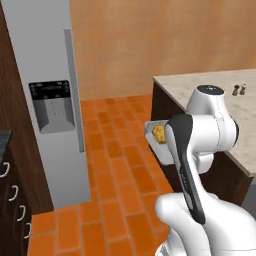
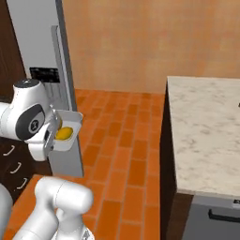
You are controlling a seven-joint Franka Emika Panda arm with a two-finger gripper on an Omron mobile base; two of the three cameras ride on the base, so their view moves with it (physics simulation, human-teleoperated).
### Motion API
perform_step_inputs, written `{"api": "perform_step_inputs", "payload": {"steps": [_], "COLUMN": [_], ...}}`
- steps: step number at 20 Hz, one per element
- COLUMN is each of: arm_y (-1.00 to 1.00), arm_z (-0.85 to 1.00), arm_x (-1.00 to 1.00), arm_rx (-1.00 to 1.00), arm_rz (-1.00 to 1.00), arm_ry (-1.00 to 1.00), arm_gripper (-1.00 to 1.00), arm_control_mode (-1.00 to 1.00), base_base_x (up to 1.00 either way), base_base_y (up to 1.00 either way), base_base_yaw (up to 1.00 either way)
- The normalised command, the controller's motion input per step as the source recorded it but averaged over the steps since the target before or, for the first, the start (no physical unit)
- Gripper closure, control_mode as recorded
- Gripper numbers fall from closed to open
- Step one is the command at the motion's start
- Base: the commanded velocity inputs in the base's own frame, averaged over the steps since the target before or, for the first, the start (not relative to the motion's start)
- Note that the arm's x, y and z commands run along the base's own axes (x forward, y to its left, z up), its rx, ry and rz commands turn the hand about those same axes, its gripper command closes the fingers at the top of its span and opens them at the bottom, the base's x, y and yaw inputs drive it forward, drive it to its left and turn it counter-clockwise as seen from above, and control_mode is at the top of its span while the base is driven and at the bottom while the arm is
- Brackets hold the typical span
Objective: Take the meat container that has the steak and place it on the second highest rack of the freezer. Then take the vegetable container that has the squash and lemon and place it on the highest rack of the freezer.
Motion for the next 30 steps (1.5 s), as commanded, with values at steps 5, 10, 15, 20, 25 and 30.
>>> {"api": "perform_step_inputs", "payload": {"steps": [5,10,15,20,25,30], "arm_y": [0.00,0.00,0.00,0.00,0.00,0.00], "arm_z": [0.00,0.00,0.00,0.00,0.00,0.00], "arm_x": [0.00,0.00,0.00,0.00,0.00,0.00], "arm_rx": [0.00,0.00,0.00,0.00,0.00,0.00], "arm_rz": [0.00,0.00,0.00,0.00,0.00,0.00], "arm_ry": [0.00,0.00,0.00,0.00,0.00,0.00], "arm_gripper": [1.00,1.00,1.00,1.00,1.00,1.00], "arm_control_mode": [1.00,1.00,1.00,1.00,1.00,1.00], "base_base_x": [0.93,1.00,1.00,1.00,1.00,1.00], "base_base_y": [-0.15,-0.16,-0.43,-0.38,-0.08,-0.03], "base_base_yaw": [-0.12,-0.01,0.00,0.00,0.00,0.02]}}
